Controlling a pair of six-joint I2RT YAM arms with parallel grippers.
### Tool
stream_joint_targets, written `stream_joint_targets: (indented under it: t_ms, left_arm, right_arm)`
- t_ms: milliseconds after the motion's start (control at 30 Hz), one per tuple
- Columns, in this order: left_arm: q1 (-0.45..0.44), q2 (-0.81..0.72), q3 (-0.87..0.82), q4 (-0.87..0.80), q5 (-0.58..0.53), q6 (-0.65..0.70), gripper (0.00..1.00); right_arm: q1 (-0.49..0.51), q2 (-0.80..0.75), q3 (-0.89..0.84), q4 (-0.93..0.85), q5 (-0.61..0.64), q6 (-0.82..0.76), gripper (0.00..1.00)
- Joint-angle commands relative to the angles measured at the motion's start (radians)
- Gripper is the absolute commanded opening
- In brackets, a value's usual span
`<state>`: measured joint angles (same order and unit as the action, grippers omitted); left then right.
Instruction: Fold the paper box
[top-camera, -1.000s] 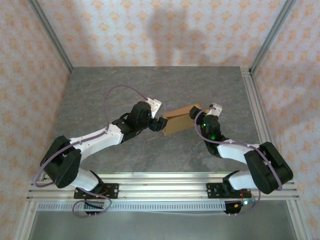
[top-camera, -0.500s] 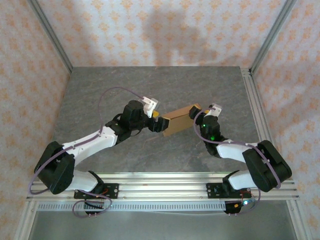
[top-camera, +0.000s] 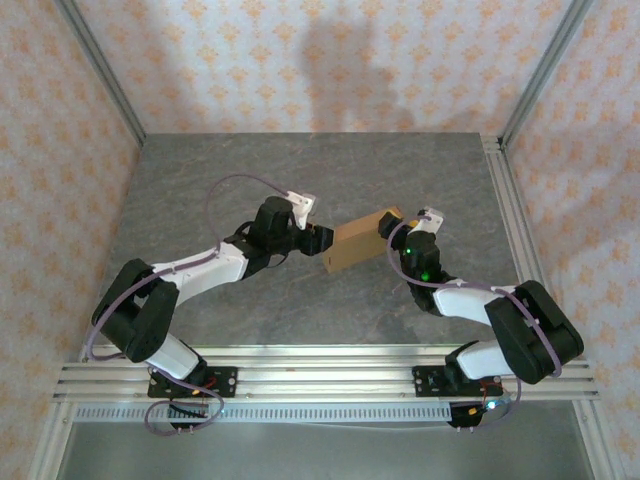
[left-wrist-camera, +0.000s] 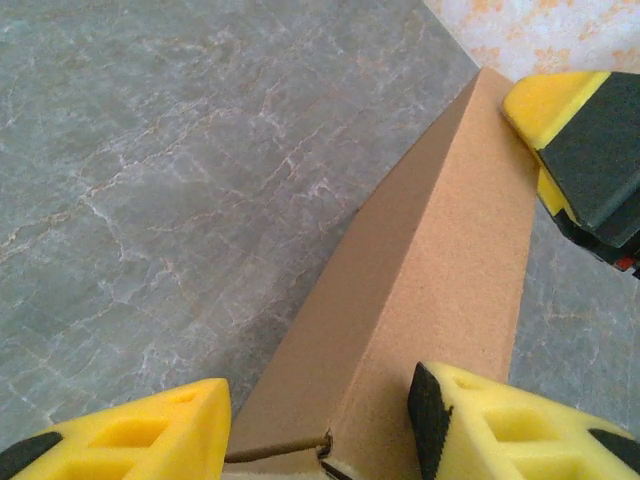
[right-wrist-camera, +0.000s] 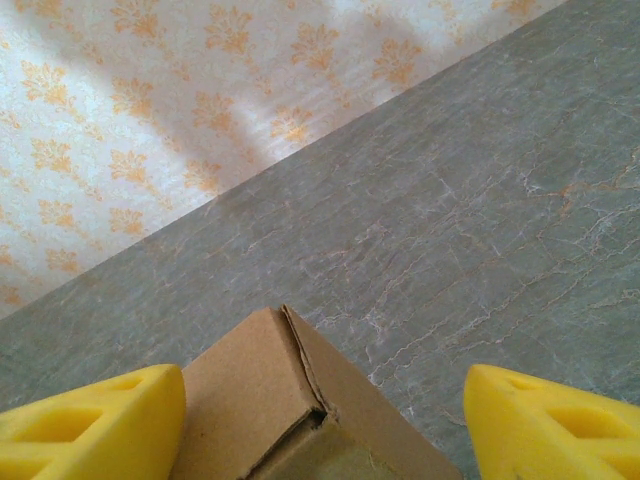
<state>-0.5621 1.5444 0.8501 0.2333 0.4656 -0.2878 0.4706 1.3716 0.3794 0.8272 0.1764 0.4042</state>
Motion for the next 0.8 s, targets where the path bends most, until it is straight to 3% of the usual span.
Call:
stream_joint_targets:
  t_ms: [0,100,300,500,633,767]
  left_arm:
    - [-0.002,0.089,-0.080,-0.087,-0.036,0.022,0.44]
    - [-0.003,0.119,-0.112,-0.040,-0.041,0.032,0.41]
    - [-0.004,0.182,-0.162,0.060,-0.025,0.079,0.38]
    - [-0.003,0.234,-0.167,0.074,-0.025,0.102,0.36]
    - [-0.003,0.209,-0.146,0.055,-0.025,0.108,0.36]
    - [-0.004,0.141,-0.065,-0.037,-0.031,0.111,0.47]
  right_arm:
    - [0.011,0.038,-0.030,-0.191,-0.027,-0.033,0.72]
    - [0.003,0.029,-0.024,-0.205,-0.085,-0.054,0.68]
    - [-0.027,0.103,-0.049,-0.142,-0.246,-0.025,0.49]
    - [-0.035,0.155,-0.082,-0.042,-0.276,0.037,0.32]
    - [-0.037,0.113,-0.049,-0.089,-0.280,0.027,0.32]
    - [-0.040,0.040,0.032,-0.212,-0.256,0.010,0.43]
